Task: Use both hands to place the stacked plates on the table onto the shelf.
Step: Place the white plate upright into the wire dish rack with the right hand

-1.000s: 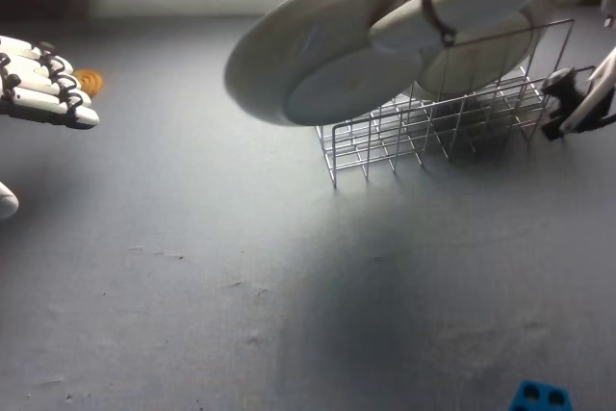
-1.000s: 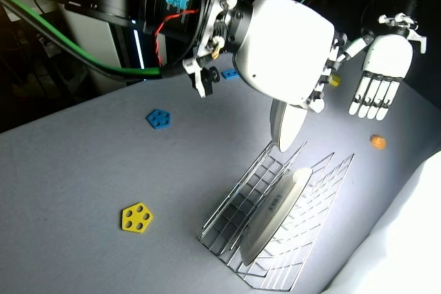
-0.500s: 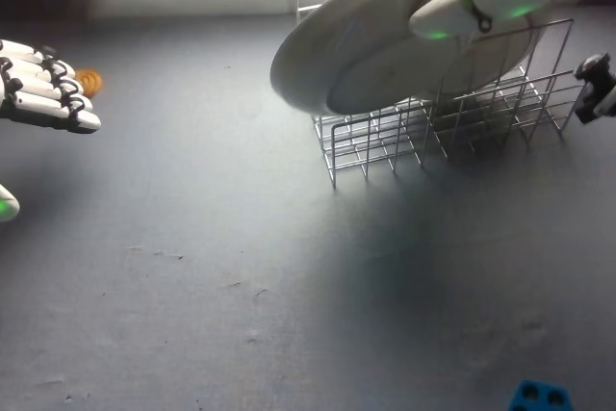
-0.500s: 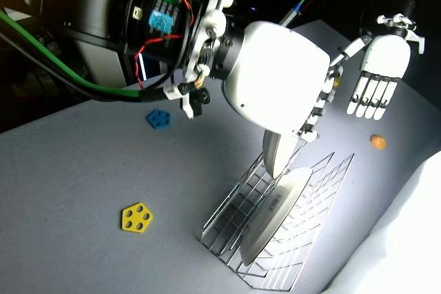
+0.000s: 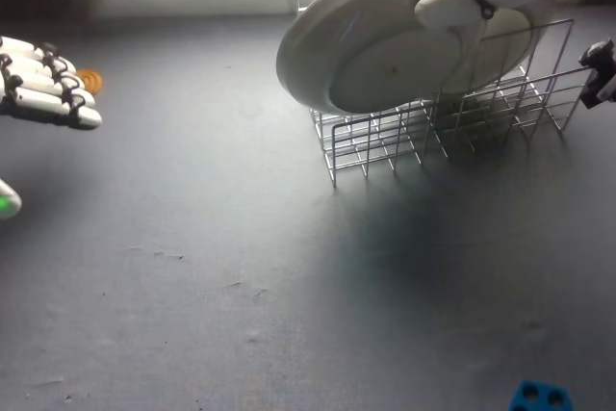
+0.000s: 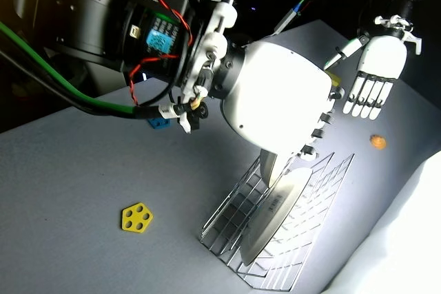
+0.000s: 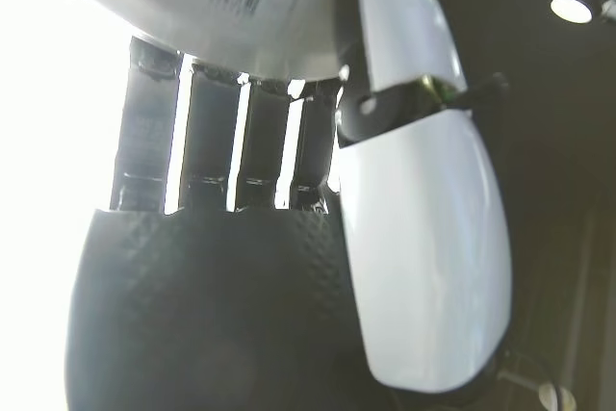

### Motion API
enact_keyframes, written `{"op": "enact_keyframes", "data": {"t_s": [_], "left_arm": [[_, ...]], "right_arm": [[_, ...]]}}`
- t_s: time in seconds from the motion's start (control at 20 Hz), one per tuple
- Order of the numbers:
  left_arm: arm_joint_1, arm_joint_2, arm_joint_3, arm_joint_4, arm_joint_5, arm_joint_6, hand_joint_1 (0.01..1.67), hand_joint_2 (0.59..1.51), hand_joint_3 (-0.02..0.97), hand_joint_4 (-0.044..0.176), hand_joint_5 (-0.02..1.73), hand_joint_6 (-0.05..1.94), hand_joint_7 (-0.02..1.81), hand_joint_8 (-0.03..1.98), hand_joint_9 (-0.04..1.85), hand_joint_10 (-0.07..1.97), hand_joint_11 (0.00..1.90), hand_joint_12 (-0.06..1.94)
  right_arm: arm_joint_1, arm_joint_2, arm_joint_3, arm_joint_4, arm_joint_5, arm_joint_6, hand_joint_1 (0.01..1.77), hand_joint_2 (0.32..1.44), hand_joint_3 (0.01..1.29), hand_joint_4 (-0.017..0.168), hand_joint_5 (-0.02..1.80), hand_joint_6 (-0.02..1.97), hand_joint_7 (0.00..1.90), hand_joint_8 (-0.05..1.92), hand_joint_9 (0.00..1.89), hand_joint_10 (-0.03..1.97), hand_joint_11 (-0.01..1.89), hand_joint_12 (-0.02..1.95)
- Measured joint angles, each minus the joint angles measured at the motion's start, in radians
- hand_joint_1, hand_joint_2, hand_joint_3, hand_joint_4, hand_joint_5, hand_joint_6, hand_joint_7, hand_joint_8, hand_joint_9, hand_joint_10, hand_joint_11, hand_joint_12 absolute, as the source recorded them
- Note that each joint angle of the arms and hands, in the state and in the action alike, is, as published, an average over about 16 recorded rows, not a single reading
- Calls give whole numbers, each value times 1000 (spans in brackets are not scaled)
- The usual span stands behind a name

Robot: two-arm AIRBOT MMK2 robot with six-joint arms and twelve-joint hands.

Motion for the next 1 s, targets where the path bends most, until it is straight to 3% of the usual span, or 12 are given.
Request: {"op": "enact_keyframes", "data": {"t_s": [0.5,1.0], "left_arm": [[-20,0,3,2,-5,-34,15,1069,19,0,76,11,95,6,77,8,20,93],[-25,0,2,2,-7,-37,15,1069,19,0,76,10,102,7,77,8,20,82]], "right_arm": [[-18,-28,48,-13,-1,-1,1305,1034,13,-11,916,910,992,913,976,1067,744,1262],[-43,-44,61,-41,11,-1,1297,1034,13,-11,916,910,997,910,952,1083,728,1276]]}}
